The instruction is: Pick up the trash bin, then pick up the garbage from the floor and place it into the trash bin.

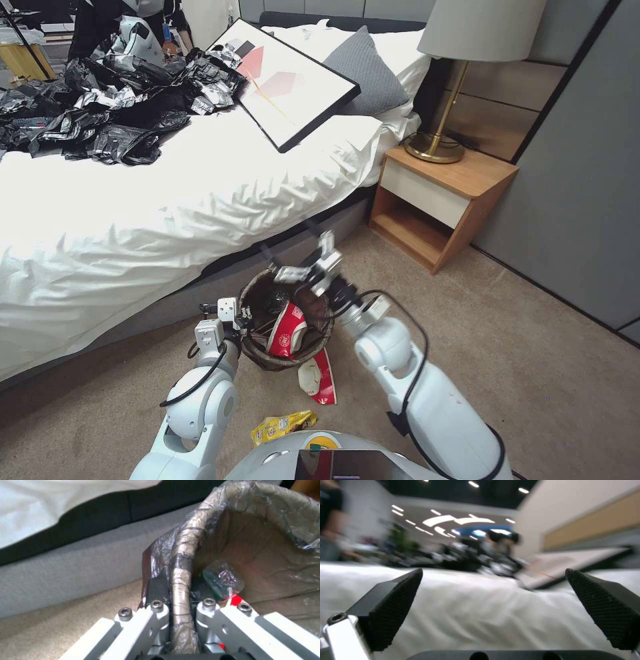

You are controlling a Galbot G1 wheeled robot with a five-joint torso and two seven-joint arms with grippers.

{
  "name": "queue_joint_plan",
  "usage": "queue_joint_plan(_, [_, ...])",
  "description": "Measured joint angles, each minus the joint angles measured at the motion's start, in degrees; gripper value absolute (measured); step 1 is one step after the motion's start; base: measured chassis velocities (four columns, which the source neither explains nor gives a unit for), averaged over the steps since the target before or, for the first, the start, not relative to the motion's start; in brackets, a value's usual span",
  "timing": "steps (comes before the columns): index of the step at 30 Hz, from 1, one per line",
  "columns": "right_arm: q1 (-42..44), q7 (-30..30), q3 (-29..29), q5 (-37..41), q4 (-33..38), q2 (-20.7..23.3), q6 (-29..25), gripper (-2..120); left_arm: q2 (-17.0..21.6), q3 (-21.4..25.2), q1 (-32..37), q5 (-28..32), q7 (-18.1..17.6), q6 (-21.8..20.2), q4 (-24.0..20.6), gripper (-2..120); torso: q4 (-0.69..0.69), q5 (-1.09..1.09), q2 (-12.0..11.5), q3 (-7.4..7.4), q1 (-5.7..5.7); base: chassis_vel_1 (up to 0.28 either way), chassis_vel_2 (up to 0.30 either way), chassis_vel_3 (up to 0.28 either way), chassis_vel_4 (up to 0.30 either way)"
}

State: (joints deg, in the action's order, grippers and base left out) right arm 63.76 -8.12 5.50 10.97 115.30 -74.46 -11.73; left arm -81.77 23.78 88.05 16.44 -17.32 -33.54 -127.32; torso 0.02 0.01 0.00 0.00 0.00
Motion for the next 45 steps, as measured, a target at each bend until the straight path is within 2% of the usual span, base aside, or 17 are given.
queue_joint_plan(1, [0.0,0.0,0.0,0.0,0.0,0.0,0.0,100,0.0,0.0,0.0,0.0,0.0,0.0,0.0,4,0.00,0.00,0.0,0.00,0.00,0.000,0.000,0.000,0.000])
queue_joint_plan(3, [4.5,6.3,6.1,-3.5,2.4,-0.3,5.0,100,0.2,0.3,0.2,-0.5,0.2,0.4,-0.1,4,-0.03,0.00,0.0,0.00,0.00,0.000,0.000,0.000,0.000])
queue_joint_plan(5, [7.4,9.1,8.8,-4.1,3.3,-0.3,7.8,100,0.3,0.3,0.2,-0.5,0.2,0.5,-0.1,4,-0.04,0.01,0.0,0.00,0.00,0.000,0.000,0.000,0.000])
queue_joint_plan(11, [9.0,10.3,10.2,-4.1,3.5,-0.3,8.9,100,0.4,0.3,0.2,-0.5,0.2,0.6,-0.1,4,-0.05,0.00,0.0,0.00,0.00,0.000,0.000,0.000,0.000])
queue_joint_plan(14, [12.0,11.9,13.5,-4.1,3.3,-0.3,10.0,100,0.5,0.5,0.1,-0.5,0.2,0.6,-0.1,4,-0.06,0.01,0.0,0.00,0.00,0.000,0.000,0.000,0.000])
queue_joint_plan(24, [14.8,11.9,17.2,-4.1,2.0,-0.5,9.5,100,0.7,0.7,0.0,-0.4,0.2,0.7,-0.1,4,-0.05,0.01,0.0,0.00,0.00,0.000,0.000,0.000,0.000])
queue_joint_plan(26, [16.0,11.9,18.5,-4.0,1.3,-0.7,9.1,100,0.7,0.8,0.0,-0.4,0.2,0.7,-0.1,4,0.00,0.01,0.0,0.00,0.00,0.000,0.000,0.000,0.000])
queue_joint_plan(30, [18.1,11.7,20.0,-3.7,0.0,-1.2,8.0,100,0.9,1.2,-0.1,-0.2,0.1,0.7,-0.1,4,-0.04,0.02,0.0,0.00,0.00,0.000,0.000,0.000,0.000])
queue_joint_plan(35, [18.9,11.3,20.6,-3.7,-2.6,-2.1,5.9,100,1.0,1.4,-0.1,0.0,0.1,0.7,-0.4,4,-0.02,0.00,0.0,0.00,0.00,0.000,0.000,0.000,0.000])
queue_joint_plan(45, [17.8,11.0,20.0,-3.8,-3.4,-2.3,5.7,100,0.6,1.4,-0.1,-0.1,0.2,0.6,-0.4,4,-0.02,-0.01,0.0,0.00,0.00,0.080,0.079,0.078,0.086])
